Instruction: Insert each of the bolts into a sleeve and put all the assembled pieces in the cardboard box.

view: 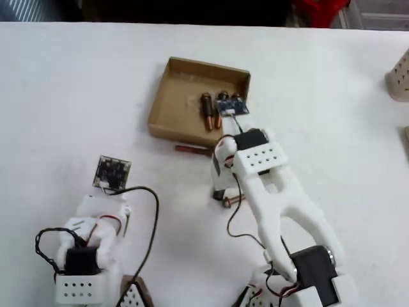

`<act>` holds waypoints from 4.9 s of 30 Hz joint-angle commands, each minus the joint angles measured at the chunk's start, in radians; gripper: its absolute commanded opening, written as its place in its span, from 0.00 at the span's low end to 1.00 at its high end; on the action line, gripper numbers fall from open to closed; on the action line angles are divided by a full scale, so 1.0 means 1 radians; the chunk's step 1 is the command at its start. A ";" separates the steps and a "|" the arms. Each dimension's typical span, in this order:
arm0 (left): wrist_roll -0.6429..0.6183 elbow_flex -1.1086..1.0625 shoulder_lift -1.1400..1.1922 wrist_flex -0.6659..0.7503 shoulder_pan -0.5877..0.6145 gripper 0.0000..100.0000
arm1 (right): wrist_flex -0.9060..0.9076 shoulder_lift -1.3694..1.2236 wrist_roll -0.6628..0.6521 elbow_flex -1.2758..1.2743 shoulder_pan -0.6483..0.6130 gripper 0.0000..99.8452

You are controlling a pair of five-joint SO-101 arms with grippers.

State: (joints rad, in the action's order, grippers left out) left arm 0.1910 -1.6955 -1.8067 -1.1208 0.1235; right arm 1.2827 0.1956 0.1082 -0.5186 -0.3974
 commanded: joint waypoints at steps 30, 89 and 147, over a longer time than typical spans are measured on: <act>0.011 0.002 -0.010 -0.006 0.007 0.02 | -0.246 -0.277 0.097 0.011 -0.111 0.05; 0.012 0.002 -0.012 0.002 0.007 0.02 | 0.073 0.056 -0.328 -0.068 0.318 0.02; -0.301 0.723 1.053 0.534 -0.533 0.02 | -0.248 0.492 -0.477 -0.565 0.926 0.02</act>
State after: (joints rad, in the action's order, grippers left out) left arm -0.0621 -1.0311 -0.8784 -0.7511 -0.3613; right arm 1.0434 0.6590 -0.3583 -1.0879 0.5186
